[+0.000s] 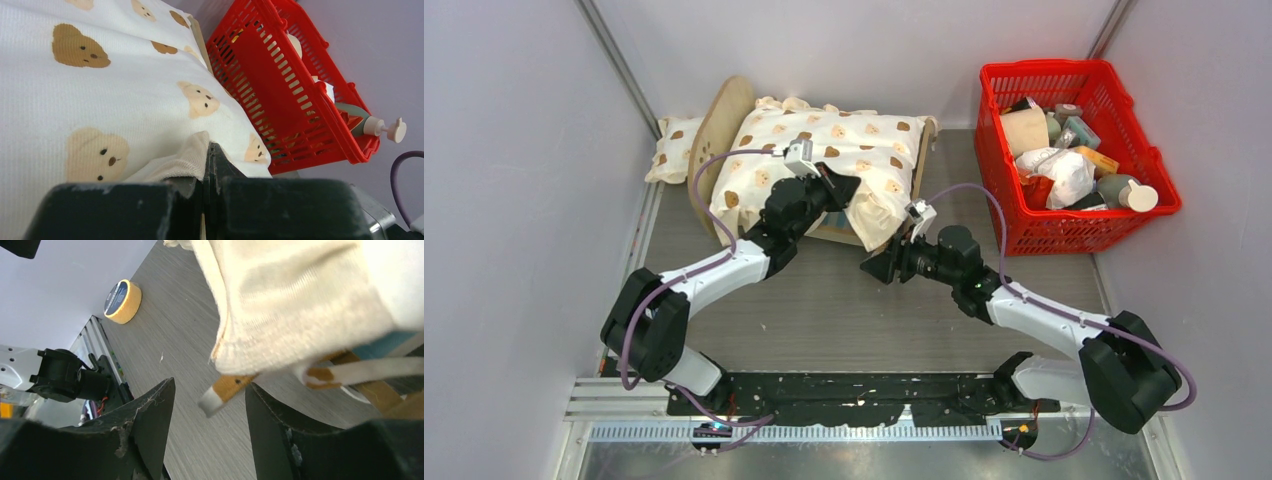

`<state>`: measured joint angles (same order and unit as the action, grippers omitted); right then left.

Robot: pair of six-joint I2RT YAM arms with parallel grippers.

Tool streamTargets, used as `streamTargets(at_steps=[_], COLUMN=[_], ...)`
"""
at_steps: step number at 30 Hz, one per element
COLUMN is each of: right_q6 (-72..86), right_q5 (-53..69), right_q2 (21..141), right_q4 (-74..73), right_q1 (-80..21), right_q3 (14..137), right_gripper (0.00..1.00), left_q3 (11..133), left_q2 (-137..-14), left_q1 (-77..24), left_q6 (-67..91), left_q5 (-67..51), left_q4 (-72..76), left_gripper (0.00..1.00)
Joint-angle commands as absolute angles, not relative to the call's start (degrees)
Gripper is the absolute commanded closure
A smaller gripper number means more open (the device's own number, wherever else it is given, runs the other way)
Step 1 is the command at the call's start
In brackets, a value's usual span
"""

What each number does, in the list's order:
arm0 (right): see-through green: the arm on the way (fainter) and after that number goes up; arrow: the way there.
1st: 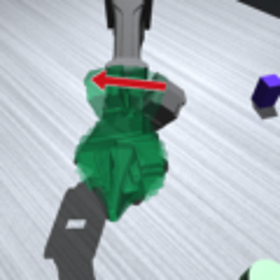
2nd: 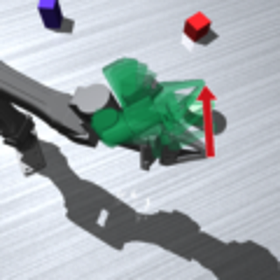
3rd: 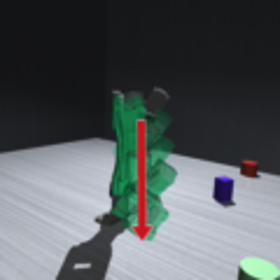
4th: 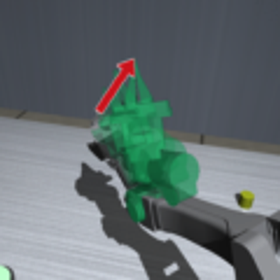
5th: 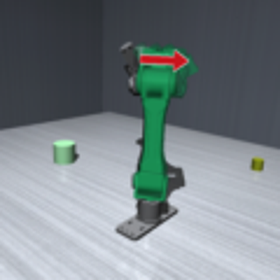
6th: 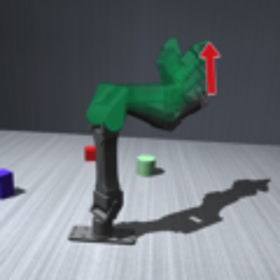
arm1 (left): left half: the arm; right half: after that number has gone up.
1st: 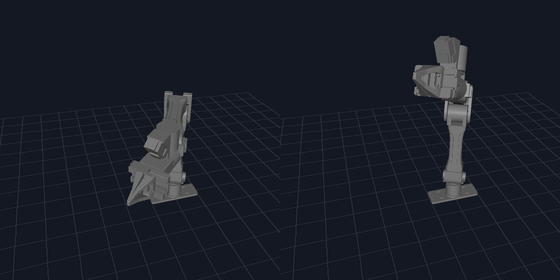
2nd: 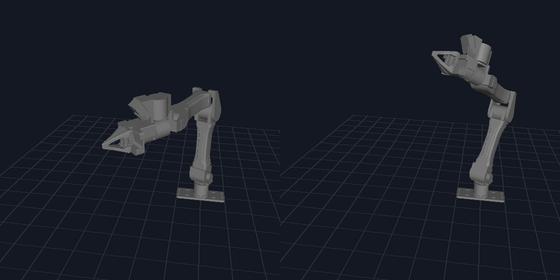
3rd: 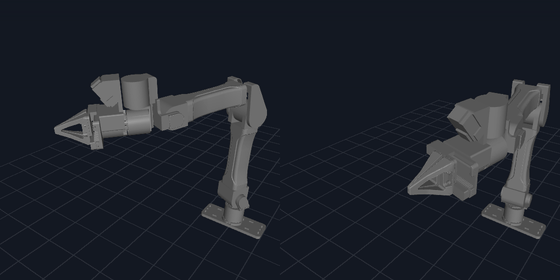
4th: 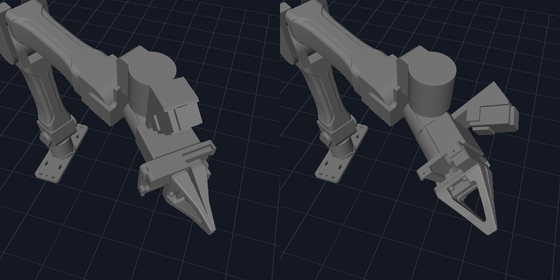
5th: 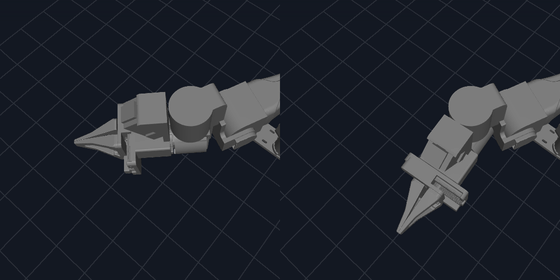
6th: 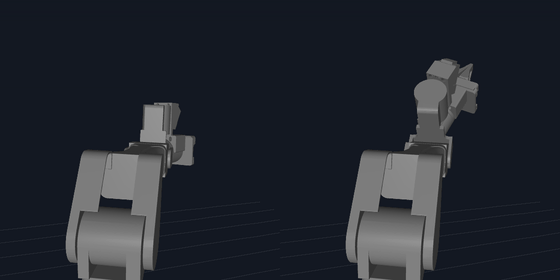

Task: Set up the pet bed

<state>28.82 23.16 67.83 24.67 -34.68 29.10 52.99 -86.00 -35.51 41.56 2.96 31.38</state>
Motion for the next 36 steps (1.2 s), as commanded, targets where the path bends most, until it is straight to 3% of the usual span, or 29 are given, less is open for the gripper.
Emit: streamTargets(at_steps=[1,7,11,21,27,36], right_q6=[23.8,23.2,22.7,22.6,27.6,47.9], right_q5=[16.0,6.5,4.0,18.8,31.6,34.0], right_q2=[68.1,63.8,63.6,72.2,68.3,59.5], right_q4=[21.6,7.9,9.0,24.3,29.6,34.5], right_q1=[-37.0,-39.3,-39.5,-39.6,-39.5,-39.1], right_q3=[33.9,38.5,38.2,35.9,34.1,30.8], right_gripper=[0.4,0.4,0.37,0.38,0.43,0.47], left_q3=[53.4,53.1,52.6,52.8,52.8,52.7], left_q2=[-86.2,-86.1,-86.4,-86.4,-86.9,-87.7], left_q1=[-35.2,-35.2,-35.2,-35.2,-35.1,-34.8], left_q6=[41.4,41.0,41.4,41.3,40.9,40.9], left_q5=[2.8,2.8,2.9,2.9,3.0,3.0], left_q4=[35.9,35.6,36.3,36.1,36.4,36.6], left_gripper=[1.0,1.0,1.0,1.0,1.0,1.0])
